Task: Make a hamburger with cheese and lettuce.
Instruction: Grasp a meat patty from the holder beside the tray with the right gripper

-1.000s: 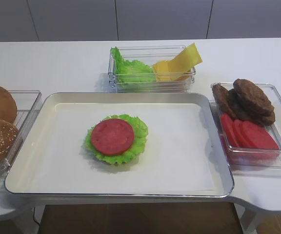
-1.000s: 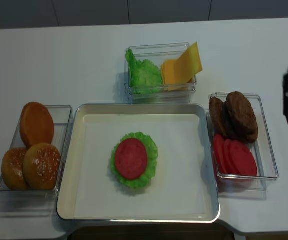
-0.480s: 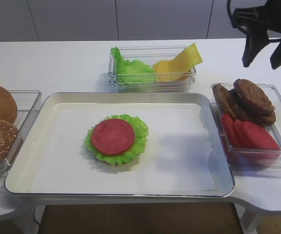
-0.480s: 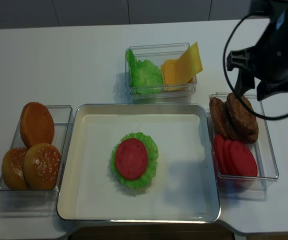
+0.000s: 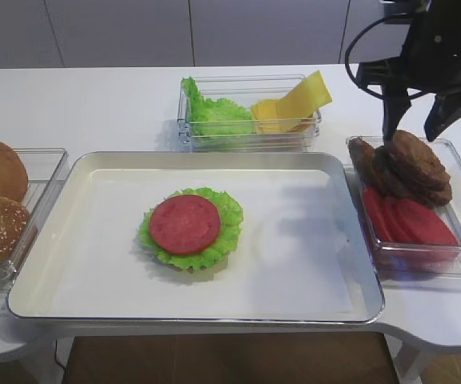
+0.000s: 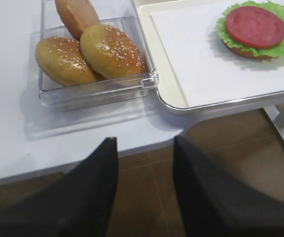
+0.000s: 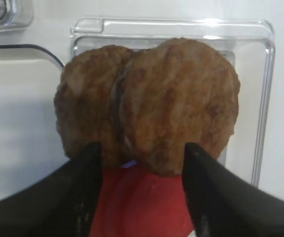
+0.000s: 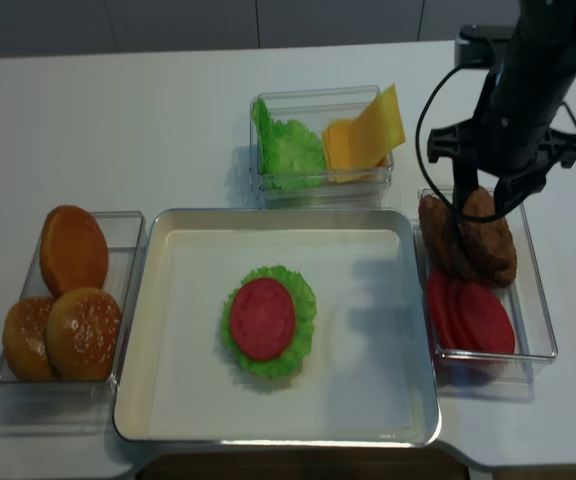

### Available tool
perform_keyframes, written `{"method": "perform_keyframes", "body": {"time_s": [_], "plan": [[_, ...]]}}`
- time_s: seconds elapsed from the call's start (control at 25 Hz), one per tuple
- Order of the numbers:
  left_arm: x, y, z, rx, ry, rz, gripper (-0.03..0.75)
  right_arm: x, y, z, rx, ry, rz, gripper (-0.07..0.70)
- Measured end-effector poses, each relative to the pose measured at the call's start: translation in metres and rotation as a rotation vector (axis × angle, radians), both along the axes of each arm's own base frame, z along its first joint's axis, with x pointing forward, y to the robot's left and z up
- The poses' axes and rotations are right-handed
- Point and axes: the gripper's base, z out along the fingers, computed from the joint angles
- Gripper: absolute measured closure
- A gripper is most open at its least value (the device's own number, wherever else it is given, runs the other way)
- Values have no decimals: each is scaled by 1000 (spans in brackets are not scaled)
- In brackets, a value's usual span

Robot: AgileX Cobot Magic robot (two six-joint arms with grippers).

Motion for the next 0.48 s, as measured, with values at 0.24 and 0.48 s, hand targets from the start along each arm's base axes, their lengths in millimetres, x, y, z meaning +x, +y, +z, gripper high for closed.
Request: {"method": "perform_keyframes", "body": {"time_s": [0.24,0.48], "plan": [[0,0,0,0,0,0,433,16,4,-6,0,-2,2,223],[0,0,0,0,0,0,433,22,4,-17,-19,16,4,223]]}}
